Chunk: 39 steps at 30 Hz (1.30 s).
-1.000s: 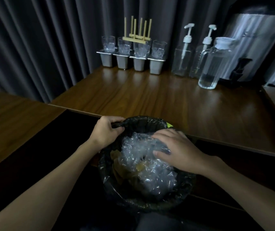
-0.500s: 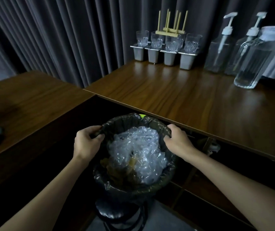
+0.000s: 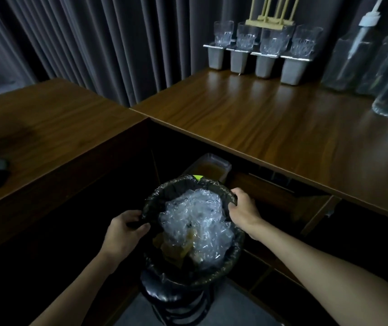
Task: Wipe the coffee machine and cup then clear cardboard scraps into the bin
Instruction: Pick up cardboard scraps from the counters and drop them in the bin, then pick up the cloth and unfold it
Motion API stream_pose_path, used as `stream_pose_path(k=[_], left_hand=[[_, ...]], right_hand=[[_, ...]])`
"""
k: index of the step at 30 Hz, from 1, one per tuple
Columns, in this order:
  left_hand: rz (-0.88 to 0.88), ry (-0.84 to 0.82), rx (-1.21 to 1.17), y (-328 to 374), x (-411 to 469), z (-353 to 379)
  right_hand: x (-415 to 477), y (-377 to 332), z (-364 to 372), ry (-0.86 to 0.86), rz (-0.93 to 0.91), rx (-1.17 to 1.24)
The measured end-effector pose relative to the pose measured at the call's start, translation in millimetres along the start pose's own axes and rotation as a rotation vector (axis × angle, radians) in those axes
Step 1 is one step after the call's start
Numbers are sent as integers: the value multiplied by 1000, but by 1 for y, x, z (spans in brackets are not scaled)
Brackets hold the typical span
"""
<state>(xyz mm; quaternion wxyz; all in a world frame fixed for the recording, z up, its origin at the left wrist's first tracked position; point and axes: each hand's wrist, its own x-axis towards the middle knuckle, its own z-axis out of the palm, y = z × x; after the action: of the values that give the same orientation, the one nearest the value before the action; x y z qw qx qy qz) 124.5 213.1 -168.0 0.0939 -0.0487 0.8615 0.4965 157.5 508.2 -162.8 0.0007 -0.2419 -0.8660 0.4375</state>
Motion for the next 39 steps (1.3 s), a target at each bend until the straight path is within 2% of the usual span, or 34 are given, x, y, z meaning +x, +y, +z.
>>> stream_pose_path(k=[5, 12, 19, 23, 30, 39], left_hand=[[-27, 55, 25, -21, 7, 17], [-139, 78, -176, -59, 7, 28], [-143, 71, -219, -82, 13, 23], [-119, 96, -234, -88, 20, 21], [-164, 68, -187, -90, 20, 16], [-161, 34, -167, -95, 21, 10]], right_hand=[[17, 19, 29, -35, 50, 54], [34, 48, 75, -152, 110, 99], [52, 51, 107, -203, 111, 172], [54, 48, 113, -217, 106, 182], [44, 39, 117, -388, -7, 137], [49, 40, 119, -412, 11, 147]])
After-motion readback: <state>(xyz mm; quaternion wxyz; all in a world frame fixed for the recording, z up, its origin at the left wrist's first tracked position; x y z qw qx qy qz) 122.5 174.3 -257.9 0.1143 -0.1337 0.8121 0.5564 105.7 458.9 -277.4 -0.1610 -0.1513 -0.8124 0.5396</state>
